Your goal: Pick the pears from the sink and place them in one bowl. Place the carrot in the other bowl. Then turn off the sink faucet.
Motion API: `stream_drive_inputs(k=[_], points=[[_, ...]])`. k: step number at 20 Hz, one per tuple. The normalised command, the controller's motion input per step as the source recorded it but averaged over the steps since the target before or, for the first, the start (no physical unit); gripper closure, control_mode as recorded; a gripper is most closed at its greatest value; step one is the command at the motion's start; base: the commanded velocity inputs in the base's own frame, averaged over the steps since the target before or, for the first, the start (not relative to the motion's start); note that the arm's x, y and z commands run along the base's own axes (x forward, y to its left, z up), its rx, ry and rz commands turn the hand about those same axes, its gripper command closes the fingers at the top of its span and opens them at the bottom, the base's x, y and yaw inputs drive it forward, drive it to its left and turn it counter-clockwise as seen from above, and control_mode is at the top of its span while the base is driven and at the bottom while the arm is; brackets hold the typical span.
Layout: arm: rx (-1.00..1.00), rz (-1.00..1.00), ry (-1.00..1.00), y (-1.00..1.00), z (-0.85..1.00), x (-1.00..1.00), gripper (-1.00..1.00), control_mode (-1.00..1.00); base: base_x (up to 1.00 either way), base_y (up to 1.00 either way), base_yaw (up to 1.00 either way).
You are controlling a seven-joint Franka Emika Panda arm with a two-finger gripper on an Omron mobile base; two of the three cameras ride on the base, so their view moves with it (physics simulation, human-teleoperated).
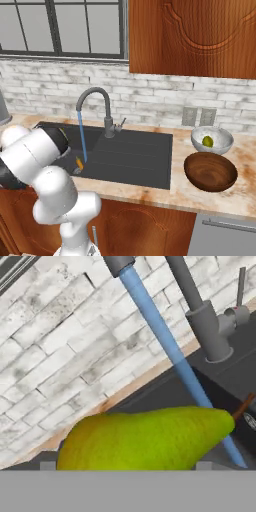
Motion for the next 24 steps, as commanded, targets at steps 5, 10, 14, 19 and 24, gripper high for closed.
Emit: stream_drive_inputs(k=[5,10,14,19,24], points=[[0.00,-0.11,-0.42,-0.61,0.99,-1.00,1.00,-1.00,0.00,0.00,0.00],[0.00,-0.11,-0.38,-0.90,1.00,-0.60,1.00,-1.00,0.00,0.00,0.00],[0.00,-0.11,-0.34,-1.00,0.80,-0.51,1.00,-1.00,0.00,0.00,0.00],[0.00,-0.05,-0.22,-1.00,0.61,-0.10,1.00,-1.00,0.00,0.00,0.00],[0.10,0.00,-0.22,-1.00,0.52,-0.02,1.00,-1.00,0.00,0.00,0.00]])
